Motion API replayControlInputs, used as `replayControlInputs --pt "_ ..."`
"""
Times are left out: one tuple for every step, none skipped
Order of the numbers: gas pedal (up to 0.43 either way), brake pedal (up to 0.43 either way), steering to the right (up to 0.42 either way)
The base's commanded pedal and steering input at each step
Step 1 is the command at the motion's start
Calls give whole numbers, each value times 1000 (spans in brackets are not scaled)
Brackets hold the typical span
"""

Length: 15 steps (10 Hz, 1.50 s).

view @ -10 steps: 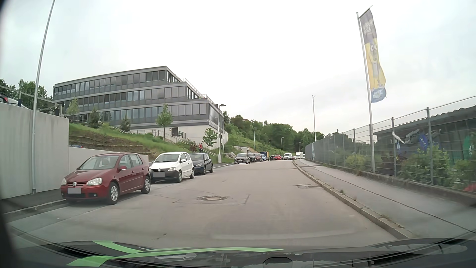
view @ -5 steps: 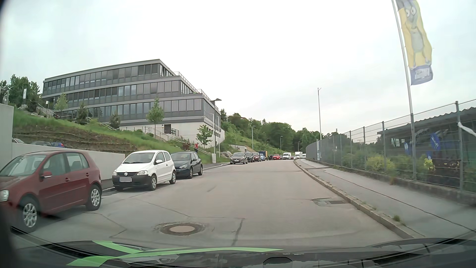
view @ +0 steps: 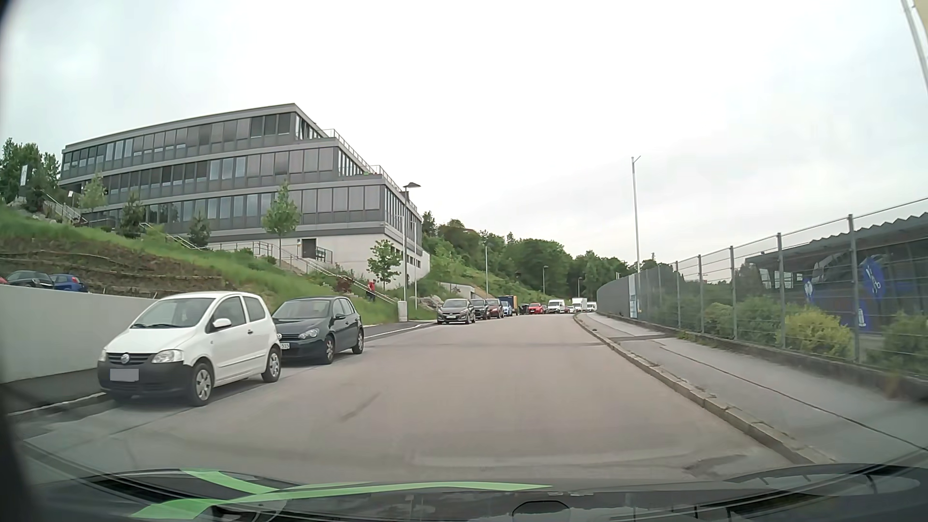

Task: Follow the waypoints while adhering to traffic rules and regulations

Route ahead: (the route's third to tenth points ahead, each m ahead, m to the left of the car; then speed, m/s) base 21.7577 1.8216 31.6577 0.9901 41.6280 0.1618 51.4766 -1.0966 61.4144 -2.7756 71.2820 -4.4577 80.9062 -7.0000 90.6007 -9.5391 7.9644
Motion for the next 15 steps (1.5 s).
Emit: replayControlInputs --pt "138 0 8" --pt "130 0 8" --pt "130 0 8" --pt "130 0 8" --pt "130 0 8" --pt "130 0 10" --pt "130 0 11" --pt "130 0 13" --pt "130 0 13" --pt "130 0 13" --pt "130 0 13" --pt "130 0 14" --pt "130 0 15" --pt "130 0 15" --pt "130 0 15"
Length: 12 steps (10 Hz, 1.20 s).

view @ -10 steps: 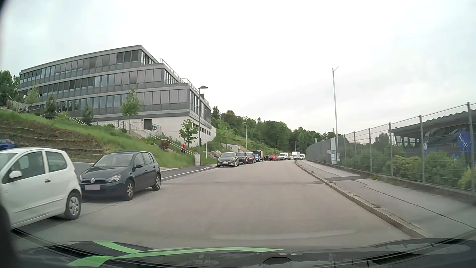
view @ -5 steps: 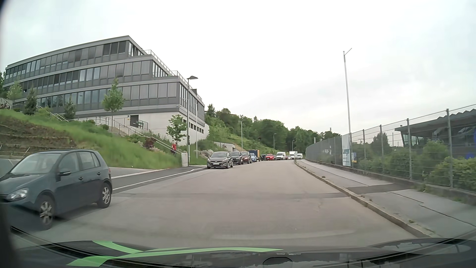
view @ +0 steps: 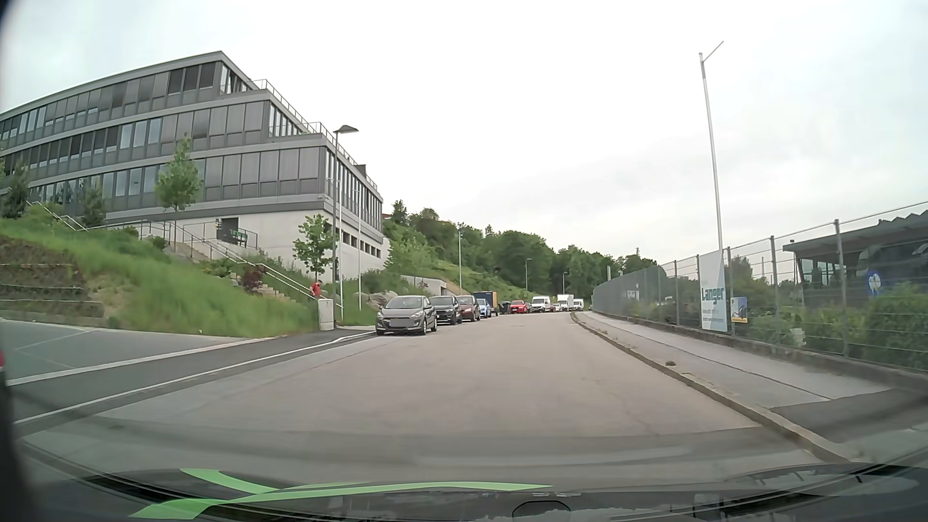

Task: Follow the waypoints while adhering to traffic rules and regulations

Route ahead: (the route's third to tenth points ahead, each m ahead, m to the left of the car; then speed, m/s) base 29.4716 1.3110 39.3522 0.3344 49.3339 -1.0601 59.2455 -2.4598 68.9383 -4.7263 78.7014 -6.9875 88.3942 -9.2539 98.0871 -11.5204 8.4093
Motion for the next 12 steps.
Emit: replayControlInputs --pt "130 0 15" --pt "130 0 15" --pt "130 0 15" --pt "130 0 15" --pt "130 0 15" --pt "118 0 15" --pt "118 0 15" --pt "118 0 15" --pt "118 0 15" --pt "118 0 15" --pt "118 0 15" --pt "118 0 15"
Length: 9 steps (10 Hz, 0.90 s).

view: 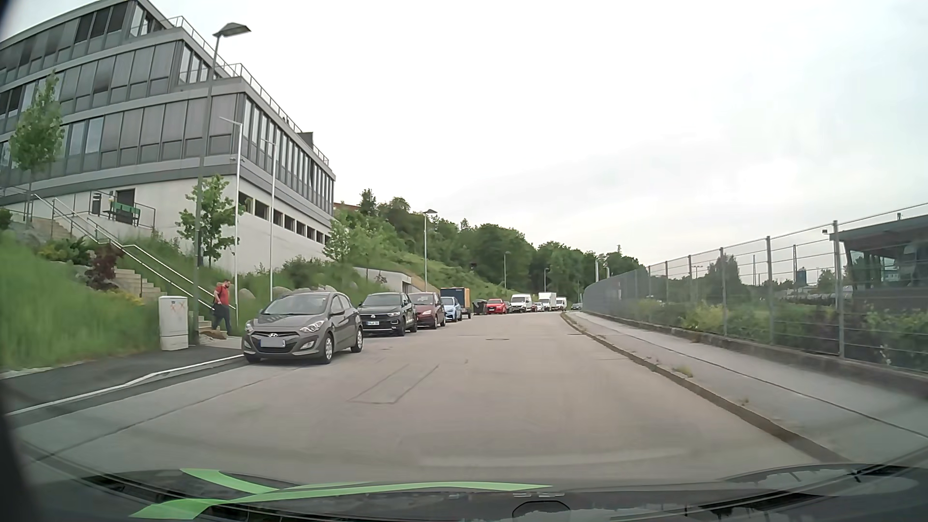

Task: Follow the waypoints while adhering to traffic rules and regulations

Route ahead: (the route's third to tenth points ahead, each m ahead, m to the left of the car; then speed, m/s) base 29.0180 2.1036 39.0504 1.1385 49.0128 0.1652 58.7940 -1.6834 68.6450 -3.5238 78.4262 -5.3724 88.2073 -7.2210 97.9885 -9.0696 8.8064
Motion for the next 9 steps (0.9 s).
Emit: replayControlInputs --pt "118 0 15" --pt "118 0 15" --pt "118 0 15" --pt "118 0 15" --pt "118 0 14" --pt "118 0 12" --pt "118 0 11" --pt "118 0 11" --pt "118 0 11"
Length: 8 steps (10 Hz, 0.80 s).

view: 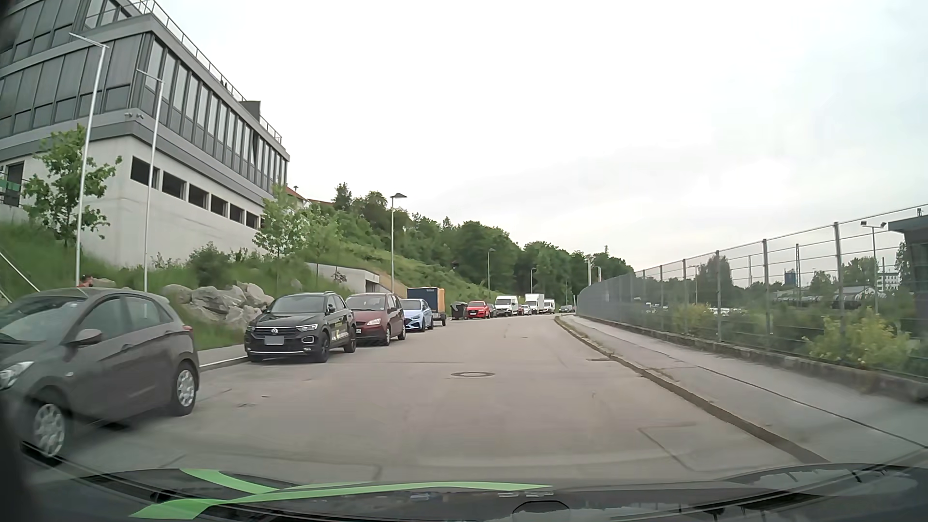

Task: Follow the waypoints while adhering to traffic rules and regulations

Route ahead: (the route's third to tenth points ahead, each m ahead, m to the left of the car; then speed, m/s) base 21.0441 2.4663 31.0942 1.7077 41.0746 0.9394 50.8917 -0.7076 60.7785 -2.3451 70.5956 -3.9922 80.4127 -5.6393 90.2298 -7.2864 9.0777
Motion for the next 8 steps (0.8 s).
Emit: replayControlInputs --pt "118 0 11" --pt "118 0 11" --pt "118 0 11" --pt "118 0 11" --pt "118 0 11" --pt "118 0 11" --pt "118 0 11" --pt "118 0 11"
